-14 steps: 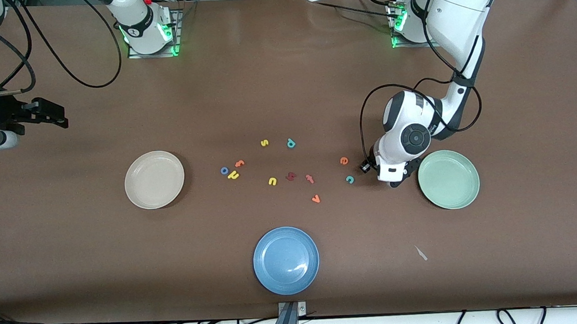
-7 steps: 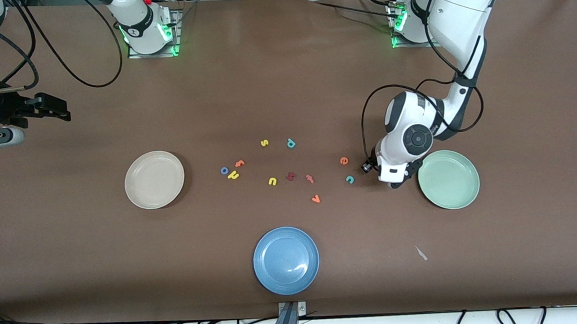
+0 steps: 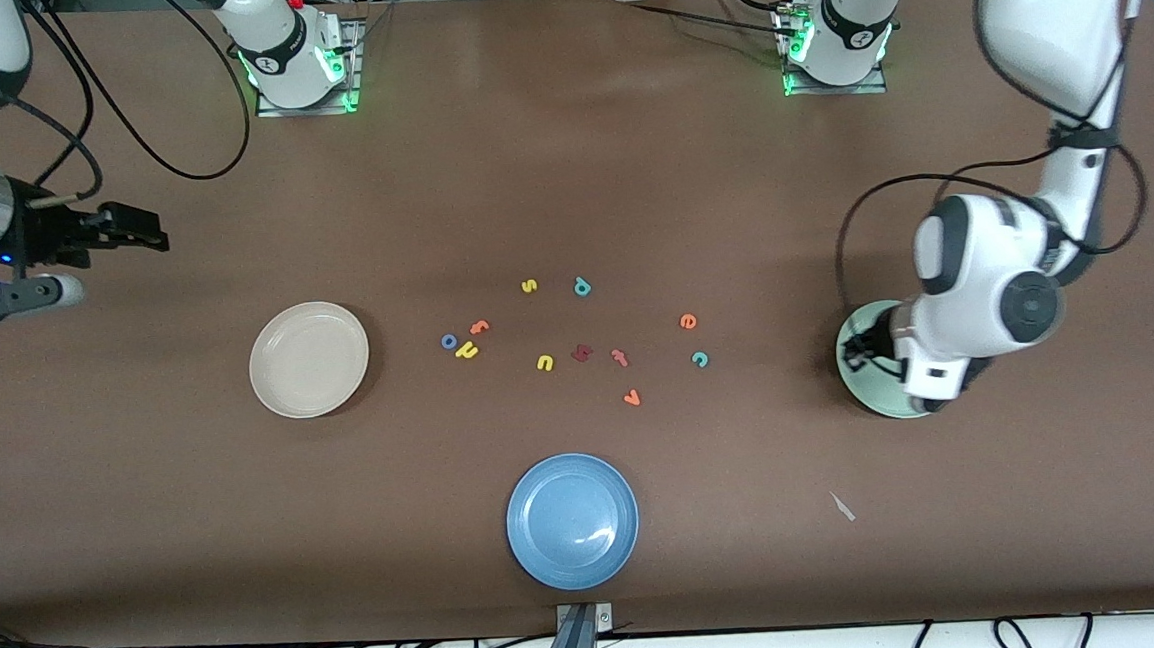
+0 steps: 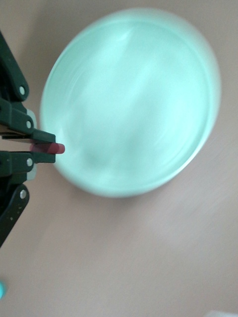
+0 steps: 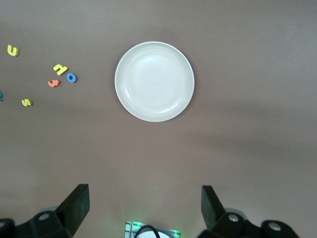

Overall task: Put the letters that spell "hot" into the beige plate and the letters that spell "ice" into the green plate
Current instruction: 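Place the red letter on the green plate while the right gripper reaches out, then grasp the teal c with the left gripper while the right gripper grasps the blue o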

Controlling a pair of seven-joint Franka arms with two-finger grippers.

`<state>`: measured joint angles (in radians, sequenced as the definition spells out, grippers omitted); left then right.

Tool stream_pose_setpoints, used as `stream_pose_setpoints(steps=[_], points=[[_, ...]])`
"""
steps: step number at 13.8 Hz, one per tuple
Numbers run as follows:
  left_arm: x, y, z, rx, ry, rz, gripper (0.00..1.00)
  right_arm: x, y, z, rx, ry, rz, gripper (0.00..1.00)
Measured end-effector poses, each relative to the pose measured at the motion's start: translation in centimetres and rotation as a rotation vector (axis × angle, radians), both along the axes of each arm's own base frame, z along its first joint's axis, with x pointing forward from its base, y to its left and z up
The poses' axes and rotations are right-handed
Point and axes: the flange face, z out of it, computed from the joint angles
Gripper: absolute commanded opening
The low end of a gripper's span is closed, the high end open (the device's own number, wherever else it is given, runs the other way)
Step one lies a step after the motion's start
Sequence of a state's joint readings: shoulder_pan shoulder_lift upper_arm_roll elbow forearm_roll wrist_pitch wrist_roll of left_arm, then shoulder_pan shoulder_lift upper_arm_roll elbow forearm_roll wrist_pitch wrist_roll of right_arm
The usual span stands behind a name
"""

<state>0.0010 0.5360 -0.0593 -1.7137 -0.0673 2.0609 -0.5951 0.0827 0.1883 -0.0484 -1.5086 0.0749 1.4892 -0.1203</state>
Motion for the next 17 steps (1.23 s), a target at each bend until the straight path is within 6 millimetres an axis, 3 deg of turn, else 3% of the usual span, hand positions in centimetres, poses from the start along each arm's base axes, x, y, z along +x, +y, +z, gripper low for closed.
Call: stream_pose_setpoints(steps=[2,4,7,8,9,10,12,14,17], points=[[-0.1,3.7,-0.7,0.026,0.007,-0.062,0.0,1.7,1.3,-3.7,0.012,-0.027,0.016,1.0],[-0.3,6.5,-2.7,0.049,0.032,-0.115,0.0,2.6,4.6,-8.2,0.024,-0.076,0.05,0.99],[-0.7,8.6,-5.5,0.035,0.052,-0.139,0.04,2.2,9.7,-13.9,0.038,-0.099,0.044,0.99],[-0.8,8.7,-6.1,0.033,0.059,-0.142,0.33,2.1,11.3,-15.8,0.041,-0.108,0.032,0.99],[-0.8,8.7,-6.3,0.031,0.06,-0.144,0.81,1.9,12.7,-17.7,0.037,-0.121,0.027,0.99],[-0.7,8.6,-6.3,0.03,0.058,-0.146,1.0,1.6,13.9,-19.7,0.029,-0.133,0.029,0.99],[-0.3,8.1,-5.8,0.028,0.046,-0.152,1.0,0.4,16.0,-23.8,0.013,-0.151,0.032,0.99],[0.9,7.0,-4.2,0.025,0.015,-0.165,1.0,-0.8,18.7,-26.1,-0.036,-0.175,0.05,0.99],[3.0,1.4,0.7,0.028,-0.026,-0.109,1.0,-2.4,23.1,-28.1,-0.102,-0.228,0.042,0.99]])
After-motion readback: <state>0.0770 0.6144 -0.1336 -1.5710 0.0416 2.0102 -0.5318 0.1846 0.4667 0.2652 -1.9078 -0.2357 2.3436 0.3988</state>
